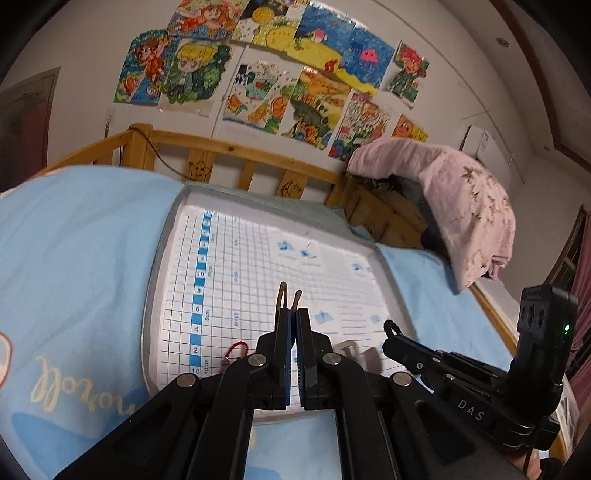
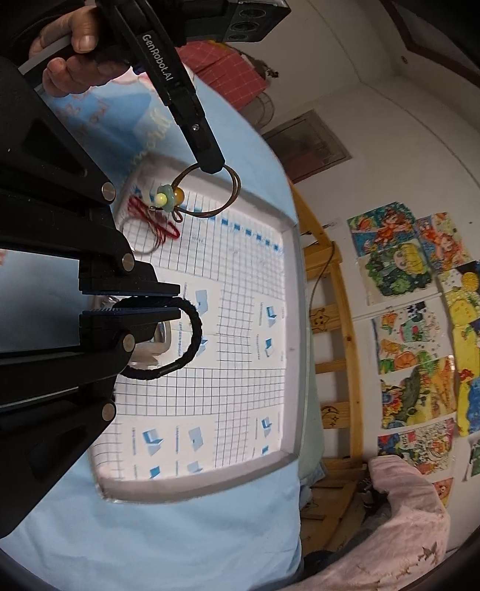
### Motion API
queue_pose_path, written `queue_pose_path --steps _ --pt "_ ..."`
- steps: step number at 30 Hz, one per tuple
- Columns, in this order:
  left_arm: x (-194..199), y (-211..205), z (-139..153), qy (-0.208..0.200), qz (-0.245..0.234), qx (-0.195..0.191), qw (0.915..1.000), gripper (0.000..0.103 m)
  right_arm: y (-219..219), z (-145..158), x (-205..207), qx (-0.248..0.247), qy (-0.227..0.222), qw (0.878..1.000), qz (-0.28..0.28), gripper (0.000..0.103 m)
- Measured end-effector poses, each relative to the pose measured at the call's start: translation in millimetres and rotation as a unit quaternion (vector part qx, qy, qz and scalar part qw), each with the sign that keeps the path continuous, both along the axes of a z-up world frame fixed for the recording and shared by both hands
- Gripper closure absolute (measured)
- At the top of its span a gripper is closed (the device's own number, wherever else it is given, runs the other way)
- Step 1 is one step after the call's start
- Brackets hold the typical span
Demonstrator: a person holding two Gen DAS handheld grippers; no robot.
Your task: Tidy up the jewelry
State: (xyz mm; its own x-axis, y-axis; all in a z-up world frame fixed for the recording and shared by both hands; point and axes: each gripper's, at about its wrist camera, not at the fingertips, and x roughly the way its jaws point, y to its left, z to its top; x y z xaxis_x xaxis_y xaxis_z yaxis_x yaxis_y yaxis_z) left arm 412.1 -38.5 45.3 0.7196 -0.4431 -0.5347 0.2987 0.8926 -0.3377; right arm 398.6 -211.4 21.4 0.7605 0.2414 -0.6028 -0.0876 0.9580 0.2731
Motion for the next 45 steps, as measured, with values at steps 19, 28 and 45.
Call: queue_pose_path --steps 19,28,45 --pt "-36 24 -3 -0.032 0.055 -0.005 0.998 0.023 -12 21 -31 -0.039 -0.038 0.998 -0.032 0.053" --pt "-101 25 35 -0.102 0.071 0.004 0.9923 0.002 -38 66 -105 -0.041 -0.117 0.991 -0.051 0.031" --pt "-253 32 60 -0.205 0.107 0.017 0.9727 0.0 -46 88 -281 -0.082 -0.24 0.962 -0.105 0.002"
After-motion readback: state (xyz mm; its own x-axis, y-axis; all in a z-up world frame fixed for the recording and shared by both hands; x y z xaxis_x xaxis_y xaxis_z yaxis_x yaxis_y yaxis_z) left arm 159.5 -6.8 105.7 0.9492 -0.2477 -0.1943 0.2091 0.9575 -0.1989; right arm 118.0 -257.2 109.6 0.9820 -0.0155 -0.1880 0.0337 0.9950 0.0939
